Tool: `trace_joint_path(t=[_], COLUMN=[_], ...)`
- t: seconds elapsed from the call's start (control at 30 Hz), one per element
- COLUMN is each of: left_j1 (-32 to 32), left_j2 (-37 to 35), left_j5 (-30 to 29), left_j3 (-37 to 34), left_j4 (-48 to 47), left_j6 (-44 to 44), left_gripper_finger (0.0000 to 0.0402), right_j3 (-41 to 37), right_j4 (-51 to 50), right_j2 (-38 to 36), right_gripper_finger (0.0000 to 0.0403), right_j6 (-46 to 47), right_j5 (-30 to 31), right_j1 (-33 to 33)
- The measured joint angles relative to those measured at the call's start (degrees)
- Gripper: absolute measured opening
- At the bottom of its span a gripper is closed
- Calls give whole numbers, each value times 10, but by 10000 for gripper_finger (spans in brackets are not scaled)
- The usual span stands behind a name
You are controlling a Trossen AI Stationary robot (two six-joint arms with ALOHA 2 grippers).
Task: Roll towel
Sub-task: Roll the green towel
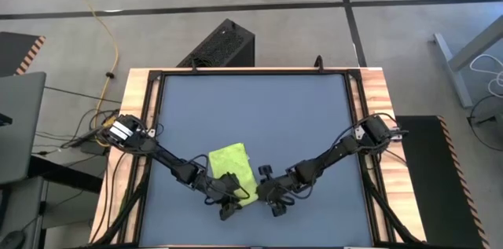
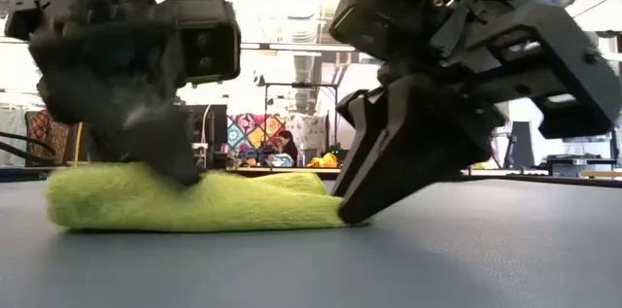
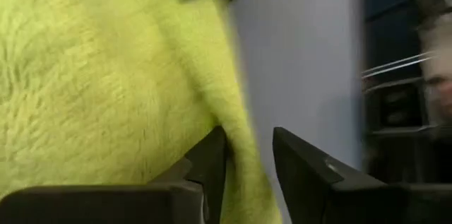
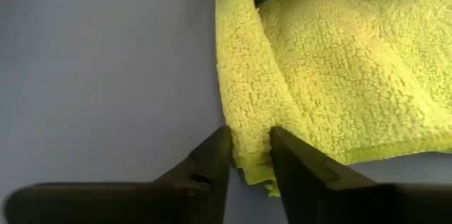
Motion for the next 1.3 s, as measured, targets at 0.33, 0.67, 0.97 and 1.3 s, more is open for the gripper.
trace_joint_path(t=[0.33, 0.67, 0.97, 1.3], left_j1=[-4, -46, -78, -77], left_j2=[-117, -130, -77, -37], left_j5=[-52, -159, -180, -165], left_j3=[-1, 1, 2, 2], left_j4=[-133, -89, -48, -57], left_j6=[66, 190, 283, 273], left_gripper_finger=[111, 112, 112, 112], right_j3=[0, 22, 50, 50], right_j4=[-8, -21, -78, -79], right_j2=[9, 12, 12, 12], right_gripper_finger=[17, 17, 18, 18], right_j6=[26, 159, 196, 221], right_j5=[-67, -283, -334, -341], right_j1=[-26, -95, -124, -129])
